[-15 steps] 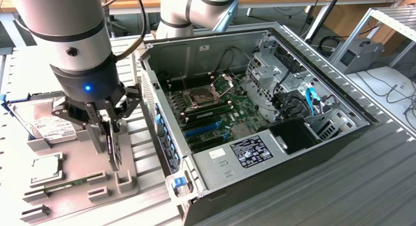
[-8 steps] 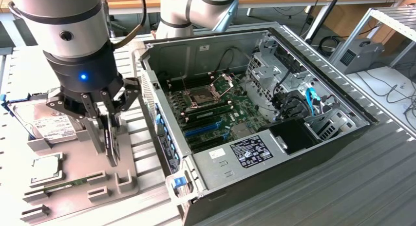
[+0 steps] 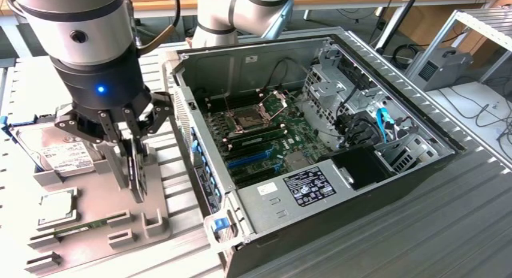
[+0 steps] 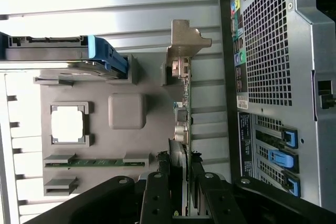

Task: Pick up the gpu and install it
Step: 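Pick up the gpu and move the gpu toward the slot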

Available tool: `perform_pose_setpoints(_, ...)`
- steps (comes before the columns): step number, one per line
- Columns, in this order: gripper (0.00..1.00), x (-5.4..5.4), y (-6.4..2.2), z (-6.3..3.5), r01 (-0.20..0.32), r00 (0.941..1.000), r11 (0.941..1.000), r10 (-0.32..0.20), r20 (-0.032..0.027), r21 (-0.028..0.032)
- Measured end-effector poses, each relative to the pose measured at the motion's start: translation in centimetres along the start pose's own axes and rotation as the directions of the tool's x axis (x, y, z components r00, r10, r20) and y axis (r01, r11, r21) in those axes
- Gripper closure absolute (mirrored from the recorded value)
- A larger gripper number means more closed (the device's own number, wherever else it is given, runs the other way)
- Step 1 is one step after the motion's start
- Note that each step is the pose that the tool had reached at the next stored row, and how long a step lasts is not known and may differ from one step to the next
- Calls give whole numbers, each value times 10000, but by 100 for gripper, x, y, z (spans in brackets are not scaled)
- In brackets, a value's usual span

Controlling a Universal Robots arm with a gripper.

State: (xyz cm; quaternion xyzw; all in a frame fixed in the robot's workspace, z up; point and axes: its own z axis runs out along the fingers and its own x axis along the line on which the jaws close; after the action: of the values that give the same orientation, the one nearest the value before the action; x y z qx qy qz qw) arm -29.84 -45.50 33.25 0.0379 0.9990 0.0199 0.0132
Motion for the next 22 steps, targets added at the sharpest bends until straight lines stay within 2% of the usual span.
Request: perform_pose_setpoints(22, 74, -2, 4, -96, 0, 10000, 10000, 0, 0, 0)
